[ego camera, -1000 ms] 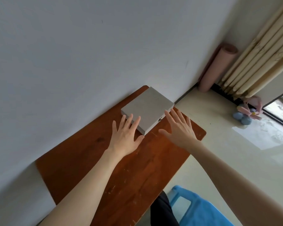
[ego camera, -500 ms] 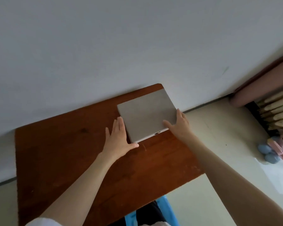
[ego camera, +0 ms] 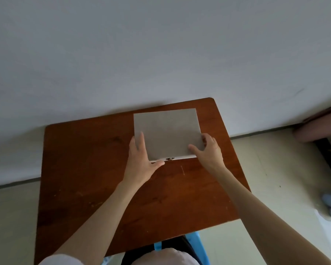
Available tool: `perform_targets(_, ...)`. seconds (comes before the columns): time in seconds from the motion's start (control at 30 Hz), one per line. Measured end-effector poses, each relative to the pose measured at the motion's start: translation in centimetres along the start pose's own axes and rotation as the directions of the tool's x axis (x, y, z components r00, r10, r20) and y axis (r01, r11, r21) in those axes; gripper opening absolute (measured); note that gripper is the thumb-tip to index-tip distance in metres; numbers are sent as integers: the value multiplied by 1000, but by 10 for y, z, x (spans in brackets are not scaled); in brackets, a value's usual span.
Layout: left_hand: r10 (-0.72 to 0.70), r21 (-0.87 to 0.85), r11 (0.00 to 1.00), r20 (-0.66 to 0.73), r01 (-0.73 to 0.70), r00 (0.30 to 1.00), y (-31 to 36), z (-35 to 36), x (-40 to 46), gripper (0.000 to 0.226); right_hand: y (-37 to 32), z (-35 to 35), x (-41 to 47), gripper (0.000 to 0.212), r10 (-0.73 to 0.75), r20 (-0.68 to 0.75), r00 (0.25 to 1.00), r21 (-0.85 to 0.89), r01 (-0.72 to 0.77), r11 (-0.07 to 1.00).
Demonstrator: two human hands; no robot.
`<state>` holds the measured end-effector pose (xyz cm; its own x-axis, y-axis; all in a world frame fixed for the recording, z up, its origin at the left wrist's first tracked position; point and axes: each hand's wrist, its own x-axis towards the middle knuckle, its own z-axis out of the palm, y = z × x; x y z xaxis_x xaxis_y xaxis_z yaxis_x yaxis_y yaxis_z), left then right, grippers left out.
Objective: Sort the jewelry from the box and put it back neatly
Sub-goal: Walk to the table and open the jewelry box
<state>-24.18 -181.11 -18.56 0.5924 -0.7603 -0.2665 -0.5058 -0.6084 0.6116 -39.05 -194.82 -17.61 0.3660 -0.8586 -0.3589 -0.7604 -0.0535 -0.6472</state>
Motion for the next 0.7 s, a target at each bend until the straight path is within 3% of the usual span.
perform_targets(0.13,61,409,912,-96,-17,994,-3,8,-4,113,-6,11,-3,66,-18,61,998,9,18,1000)
perform_targets(0.23,125,570,819,-69,-64,990,1,16,1,108,-6,12,-4,70,-33,68,997,-1,33,999)
perform_targets(0.5,293,624,762,-92,-174,952,2,28,8,88,0,15,-4,79,-87,88,992,-56,92,994)
perform_targets(0.7,312,682,698,-17,-217,950,3,28,6,78,11,23,-12,87,-179,87,980,-138,189,972)
